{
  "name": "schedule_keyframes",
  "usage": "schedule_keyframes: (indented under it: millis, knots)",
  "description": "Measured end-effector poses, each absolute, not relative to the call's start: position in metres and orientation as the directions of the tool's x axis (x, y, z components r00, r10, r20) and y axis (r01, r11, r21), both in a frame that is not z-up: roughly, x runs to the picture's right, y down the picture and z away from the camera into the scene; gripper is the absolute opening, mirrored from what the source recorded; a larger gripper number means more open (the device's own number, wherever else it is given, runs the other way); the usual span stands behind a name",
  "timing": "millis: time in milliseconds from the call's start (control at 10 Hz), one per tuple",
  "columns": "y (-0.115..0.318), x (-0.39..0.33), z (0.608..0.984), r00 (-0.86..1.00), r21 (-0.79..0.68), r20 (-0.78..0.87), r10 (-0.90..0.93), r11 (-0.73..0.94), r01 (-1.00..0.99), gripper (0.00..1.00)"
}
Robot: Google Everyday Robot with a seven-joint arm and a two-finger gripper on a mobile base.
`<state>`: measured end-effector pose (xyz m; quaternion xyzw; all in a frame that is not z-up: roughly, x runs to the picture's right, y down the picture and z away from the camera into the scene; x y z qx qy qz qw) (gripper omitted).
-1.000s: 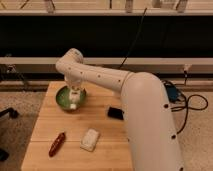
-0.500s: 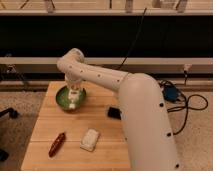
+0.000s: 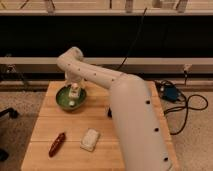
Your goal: Place the bottle in the ceramic bowl
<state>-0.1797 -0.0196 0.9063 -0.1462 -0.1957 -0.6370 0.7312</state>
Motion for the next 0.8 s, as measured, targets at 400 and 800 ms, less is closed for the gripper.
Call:
schedule_keyframes:
  millis: [400, 800]
  knots:
    - [-0.032, -0.175, 0.911, 0.117, 0.052, 0.457, -0.882, 0.158, 0.986, 0.8]
    - [-0.035, -0.169, 0.904, 0.115, 0.062, 0.456, -0.883, 0.16, 0.985, 0.8]
